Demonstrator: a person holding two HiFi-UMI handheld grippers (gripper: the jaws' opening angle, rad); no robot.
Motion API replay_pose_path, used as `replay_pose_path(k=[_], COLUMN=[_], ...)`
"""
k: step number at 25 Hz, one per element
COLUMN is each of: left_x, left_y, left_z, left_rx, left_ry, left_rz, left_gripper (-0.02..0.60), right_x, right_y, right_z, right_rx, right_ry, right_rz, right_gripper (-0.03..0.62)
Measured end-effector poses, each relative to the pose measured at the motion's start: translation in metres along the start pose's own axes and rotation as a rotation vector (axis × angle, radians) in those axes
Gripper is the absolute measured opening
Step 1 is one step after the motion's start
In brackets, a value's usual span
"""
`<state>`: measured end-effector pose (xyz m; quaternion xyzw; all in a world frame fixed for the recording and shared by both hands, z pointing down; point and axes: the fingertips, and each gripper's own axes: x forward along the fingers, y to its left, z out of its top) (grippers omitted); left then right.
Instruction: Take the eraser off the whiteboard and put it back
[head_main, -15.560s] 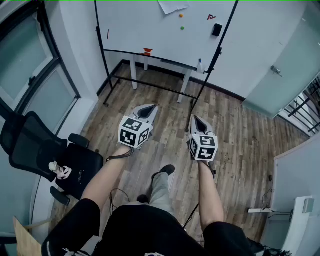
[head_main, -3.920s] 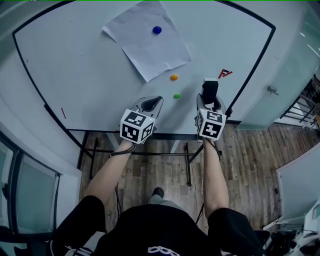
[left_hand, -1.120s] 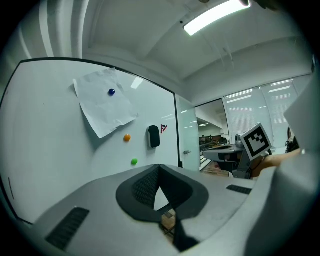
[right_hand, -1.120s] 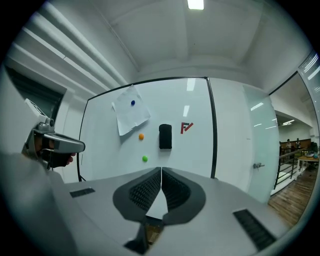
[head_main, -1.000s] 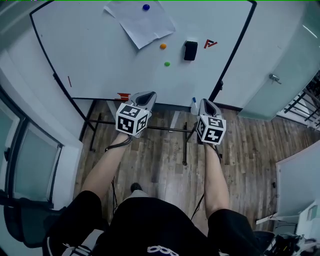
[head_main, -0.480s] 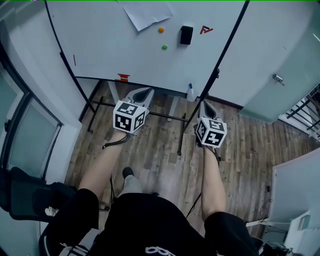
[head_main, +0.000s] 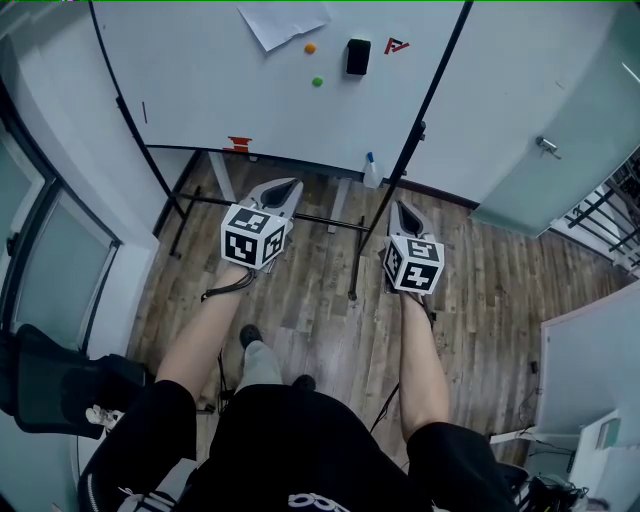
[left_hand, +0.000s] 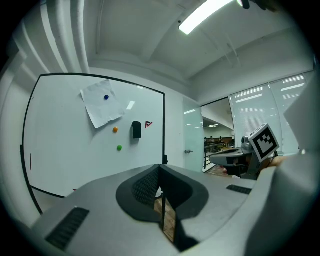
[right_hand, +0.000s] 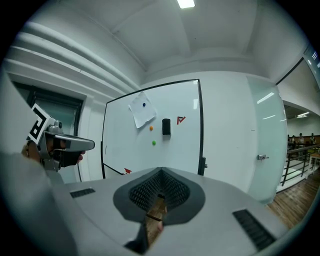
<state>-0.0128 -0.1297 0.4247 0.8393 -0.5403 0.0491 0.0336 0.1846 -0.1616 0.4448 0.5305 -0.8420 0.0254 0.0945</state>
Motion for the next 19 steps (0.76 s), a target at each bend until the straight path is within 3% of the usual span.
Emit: replay_pose_path(k=[19], left_x=[-0.018], left_y=[0.005], left_z=[-0.006], left_rx=[-0.015], left_ry=[0.000], left_rz=[0.008], left_gripper=[0.012], right_x=[-0.012], right_y=[0.015], right_z=[-0.002], right_rx=[-0.012], right_ry=[-0.005], right_rz=[0.010], right_gripper=[0.025])
